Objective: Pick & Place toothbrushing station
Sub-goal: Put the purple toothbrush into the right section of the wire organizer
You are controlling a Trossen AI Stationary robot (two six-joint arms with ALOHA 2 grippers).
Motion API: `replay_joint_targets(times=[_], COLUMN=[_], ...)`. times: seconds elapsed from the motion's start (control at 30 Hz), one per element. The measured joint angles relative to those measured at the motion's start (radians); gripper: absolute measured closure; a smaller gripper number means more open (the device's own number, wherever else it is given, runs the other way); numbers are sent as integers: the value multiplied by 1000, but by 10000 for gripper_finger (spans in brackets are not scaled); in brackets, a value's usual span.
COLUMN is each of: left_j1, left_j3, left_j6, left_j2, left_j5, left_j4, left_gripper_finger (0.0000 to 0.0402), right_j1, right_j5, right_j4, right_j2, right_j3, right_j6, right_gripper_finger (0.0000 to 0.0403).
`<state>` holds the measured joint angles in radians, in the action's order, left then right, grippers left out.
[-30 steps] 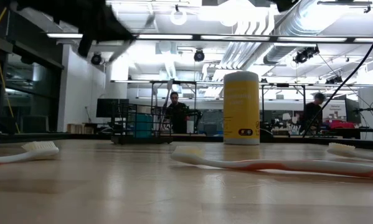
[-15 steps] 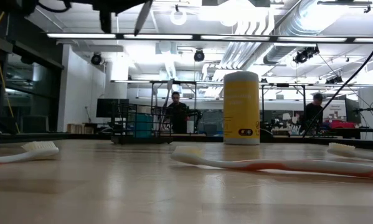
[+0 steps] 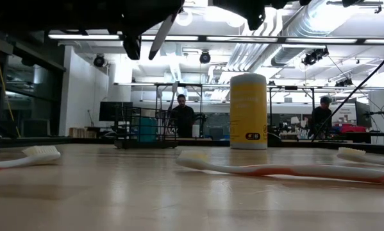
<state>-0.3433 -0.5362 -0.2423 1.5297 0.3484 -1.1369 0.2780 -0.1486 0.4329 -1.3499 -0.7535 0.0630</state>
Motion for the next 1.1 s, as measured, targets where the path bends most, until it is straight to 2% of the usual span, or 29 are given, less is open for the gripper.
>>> replay_joint_targets(times=[0.37,0.57,0.73,0.9,1.1], left_j1=[-9,-9,-6,13,59], left_j3=[-68,-92,-115,-129,-171], left_j6=[-6,25,84,169,194], left_j2=[7,7,7,17,65], left_j5=[-79,-134,-127,-117,-193], left_j4=[123,127,125,20,-51], left_gripper_finger=[399,399,399,399,399], right_j1=[1,1,1,1,1], right_j5=[10,10,11,21,22], right_j4=[-6,-10,-10,-1,20], right_j2=[0,0,0,0,0], right_j3=[0,0,0,0,0], right_j6=[25,42,50,50,50], right_gripper_finger=[151,151,151,151,151])
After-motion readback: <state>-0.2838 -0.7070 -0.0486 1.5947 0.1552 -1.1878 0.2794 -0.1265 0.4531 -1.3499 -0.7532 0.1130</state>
